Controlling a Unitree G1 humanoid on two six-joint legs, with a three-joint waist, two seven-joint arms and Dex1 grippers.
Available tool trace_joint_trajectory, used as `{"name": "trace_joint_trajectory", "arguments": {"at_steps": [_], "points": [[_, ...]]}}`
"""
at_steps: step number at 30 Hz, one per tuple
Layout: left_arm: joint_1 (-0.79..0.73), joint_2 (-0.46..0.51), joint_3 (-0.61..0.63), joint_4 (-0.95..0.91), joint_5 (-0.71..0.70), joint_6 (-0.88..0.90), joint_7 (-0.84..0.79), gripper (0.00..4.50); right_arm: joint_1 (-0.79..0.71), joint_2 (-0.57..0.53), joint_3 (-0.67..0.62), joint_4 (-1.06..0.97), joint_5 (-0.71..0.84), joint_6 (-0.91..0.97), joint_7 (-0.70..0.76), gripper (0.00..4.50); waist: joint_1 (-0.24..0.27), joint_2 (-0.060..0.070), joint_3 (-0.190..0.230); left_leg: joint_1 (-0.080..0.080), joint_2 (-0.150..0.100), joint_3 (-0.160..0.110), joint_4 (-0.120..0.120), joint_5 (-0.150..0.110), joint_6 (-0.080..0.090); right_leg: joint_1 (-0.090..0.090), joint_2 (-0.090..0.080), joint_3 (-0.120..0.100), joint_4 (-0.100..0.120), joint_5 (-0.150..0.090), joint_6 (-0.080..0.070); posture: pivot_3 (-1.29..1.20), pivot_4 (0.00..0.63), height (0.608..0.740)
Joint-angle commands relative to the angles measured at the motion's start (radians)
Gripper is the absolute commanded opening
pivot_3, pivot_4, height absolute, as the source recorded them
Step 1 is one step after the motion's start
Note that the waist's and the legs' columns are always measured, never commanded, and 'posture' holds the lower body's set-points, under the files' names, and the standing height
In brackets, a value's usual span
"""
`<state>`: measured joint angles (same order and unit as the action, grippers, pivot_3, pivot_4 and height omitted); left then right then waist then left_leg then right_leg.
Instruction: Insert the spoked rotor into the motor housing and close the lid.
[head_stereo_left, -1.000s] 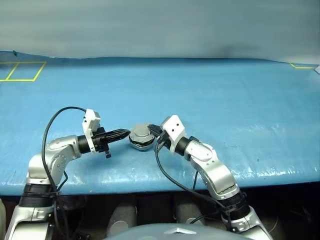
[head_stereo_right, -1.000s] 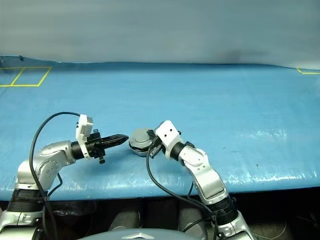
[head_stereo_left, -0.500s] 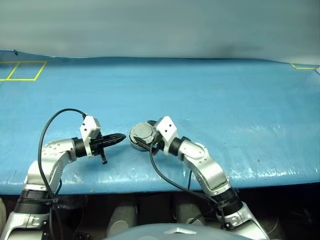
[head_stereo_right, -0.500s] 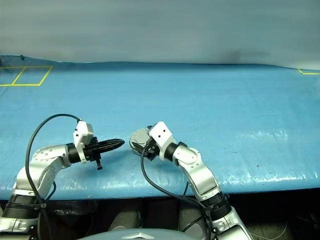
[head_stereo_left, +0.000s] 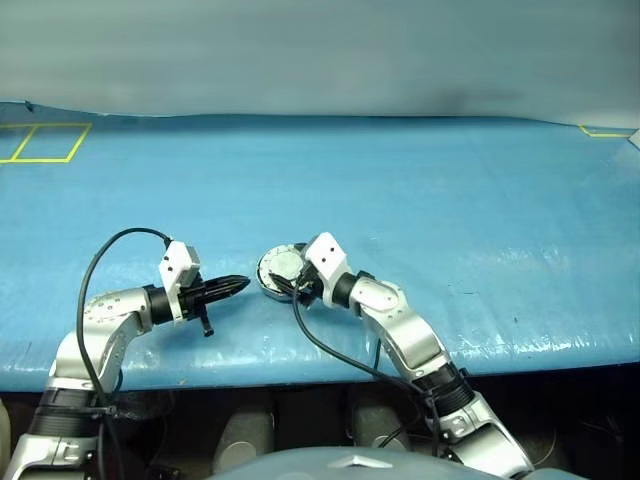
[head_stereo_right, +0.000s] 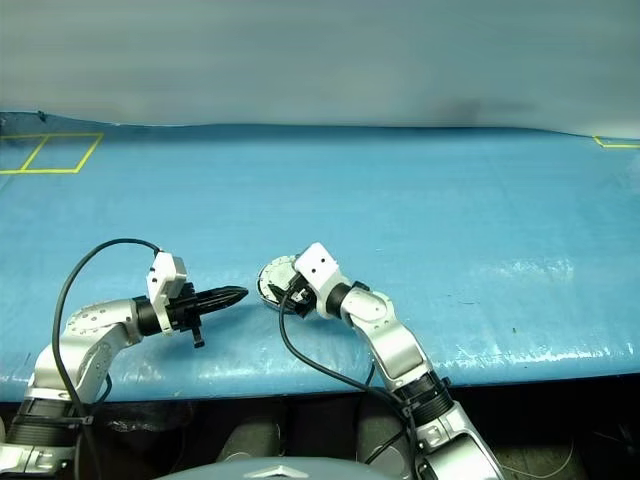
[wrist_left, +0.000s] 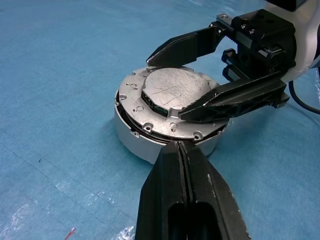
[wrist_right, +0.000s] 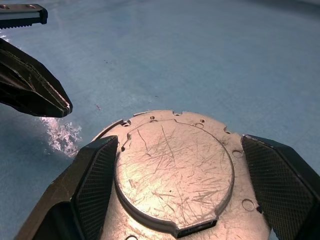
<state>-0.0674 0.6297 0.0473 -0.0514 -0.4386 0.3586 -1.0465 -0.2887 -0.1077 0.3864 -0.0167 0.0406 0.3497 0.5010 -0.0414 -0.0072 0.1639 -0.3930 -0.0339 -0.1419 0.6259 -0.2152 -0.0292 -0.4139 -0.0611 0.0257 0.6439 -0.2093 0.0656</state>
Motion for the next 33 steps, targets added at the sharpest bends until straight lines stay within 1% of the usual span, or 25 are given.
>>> {"name": "trace_joint_trajectory", "arguments": {"at_steps": [1, 3, 8, 11, 15, 21, 26, 33], "points": [[-0.003, -0.008, 0.030, -0.001, -0.015, -0.025, 0.006, 0.00, 0.000, 0.009, 0.004, -0.015, -0.003, -0.018, 0.001, 3.52, 0.000, 0.000, 0.000, 0.000, 0.000, 0.000, 0.000, 0.000, 0.000, 0.000, 0.000, 0.000, 0.000, 0.000, 0.000, 0.00, 0.150, 0.740], [-0.005, -0.009, 0.031, 0.004, -0.015, -0.029, 0.006, 0.00, 0.002, 0.007, 0.003, -0.022, -0.005, -0.017, -0.001, 3.01, 0.000, 0.000, 0.000, 0.000, 0.000, 0.000, 0.000, 0.000, 0.000, 0.000, 0.000, 0.000, 0.000, 0.000, 0.000, 0.00, 0.150, 0.740], [-0.015, -0.012, 0.024, 0.026, -0.010, -0.037, 0.005, 0.00, -0.005, 0.006, 0.004, -0.061, 0.000, 0.024, -0.001, 3.01, 0.000, 0.000, 0.000, 0.000, 0.000, 0.000, 0.000, 0.000, 0.000, 0.000, 0.000, 0.000, 0.000, 0.000, 0.000, 0.00, 0.150, 0.740], [-0.019, -0.015, 0.017, 0.038, -0.005, -0.043, 0.003, 0.00, -0.014, 0.030, -0.011, -0.079, 0.046, 0.086, 0.010, 3.01, 0.001, 0.000, 0.000, 0.000, 0.000, 0.000, 0.000, 0.000, 0.000, 0.000, 0.000, 0.000, 0.000, 0.000, 0.000, 0.00, 0.150, 0.740], [-0.020, -0.019, 0.012, 0.045, -0.003, -0.046, 0.004, 0.00, -0.032, 0.038, -0.004, -0.056, 0.028, 0.133, -0.006, 3.01, -0.002, 0.000, 0.000, 0.000, 0.000, 0.000, 0.000, 0.000, 0.000, 0.000, 0.000, 0.000, 0.000, 0.000, 0.000, 0.00, 0.150, 0.740], [-0.011, -0.019, 0.017, 0.046, -0.001, -0.048, 0.007, 0.00, -0.037, 0.046, 0.006, -0.057, 0.021, 0.157, -0.014, 3.01, -0.008, 0.000, 0.000, 0.000, 0.000, 0.000, 0.000, 0.000, 0.000, 0.000, 0.000, 0.000, 0.000, 0.000, 0.000, 0.00, 0.150, 0.740], [0.001, -0.019, 0.013, 0.045, 0.003, -0.051, 0.011, 0.00, -0.044, 0.066, 0.018, -0.036, -0.008, 0.185, -0.057, 3.01, -0.014, 0.000, 0.000, 0.001, 0.000, 0.000, 0.000, 0.000, 0.000, 0.000, 0.000, 0.000, 0.000, 0.000, 0.000, 0.00, 0.150, 0.740], [0.002, -0.022, 0.009, 0.047, 0.006, -0.051, 0.016, 0.00, -0.050, 0.075, 0.019, -0.069, -0.012, 0.187, -0.078, 3.01, -0.018, 0.000, 0.000, 0.001, 0.001, 0.000, 0.000, 0.000, 0.000, 0.000, 0.000, 0.000, 0.000, 0.000, 0.000, 0.00, 0.150, 0.740]]}}
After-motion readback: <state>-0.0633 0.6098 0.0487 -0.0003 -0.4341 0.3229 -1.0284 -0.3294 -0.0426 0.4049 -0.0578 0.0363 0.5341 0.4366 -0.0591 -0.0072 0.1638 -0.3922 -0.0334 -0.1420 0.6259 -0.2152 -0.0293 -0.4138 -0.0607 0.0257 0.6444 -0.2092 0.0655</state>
